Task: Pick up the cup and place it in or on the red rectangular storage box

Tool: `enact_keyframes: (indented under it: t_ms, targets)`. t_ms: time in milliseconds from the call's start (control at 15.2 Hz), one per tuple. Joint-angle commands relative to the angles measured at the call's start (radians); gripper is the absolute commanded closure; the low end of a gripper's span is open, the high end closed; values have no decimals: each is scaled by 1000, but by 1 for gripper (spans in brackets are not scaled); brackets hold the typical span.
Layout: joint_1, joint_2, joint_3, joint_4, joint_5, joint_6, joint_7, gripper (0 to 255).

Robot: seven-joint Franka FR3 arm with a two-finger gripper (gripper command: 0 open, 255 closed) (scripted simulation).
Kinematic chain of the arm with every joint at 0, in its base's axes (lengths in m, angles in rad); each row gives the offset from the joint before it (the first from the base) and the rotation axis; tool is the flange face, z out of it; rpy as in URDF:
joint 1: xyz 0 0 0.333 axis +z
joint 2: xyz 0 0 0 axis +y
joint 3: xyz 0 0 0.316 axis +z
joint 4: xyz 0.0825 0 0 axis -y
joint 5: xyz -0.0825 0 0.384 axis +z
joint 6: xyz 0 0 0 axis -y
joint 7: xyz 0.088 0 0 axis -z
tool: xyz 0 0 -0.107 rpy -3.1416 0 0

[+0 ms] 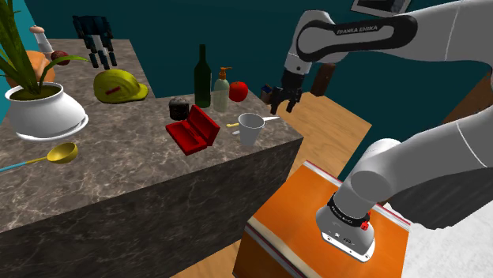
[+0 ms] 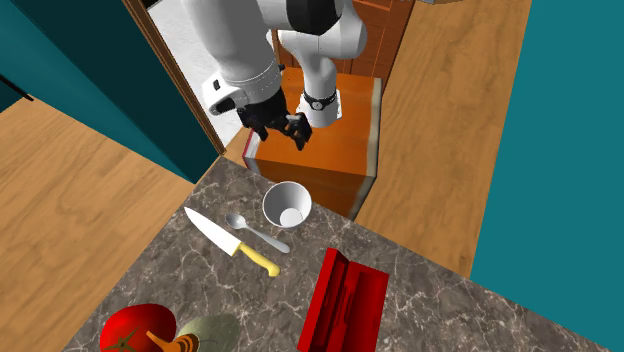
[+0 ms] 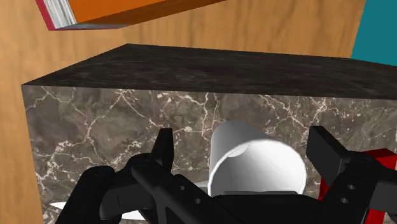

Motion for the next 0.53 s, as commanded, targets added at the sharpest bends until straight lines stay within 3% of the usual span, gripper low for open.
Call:
enact_keyframes:
  t_ms: [0,462]
  targets:
    - [2,62,-10,0,18,79,-4,0]
    - [14,313,-60,56,115,312,-59,0]
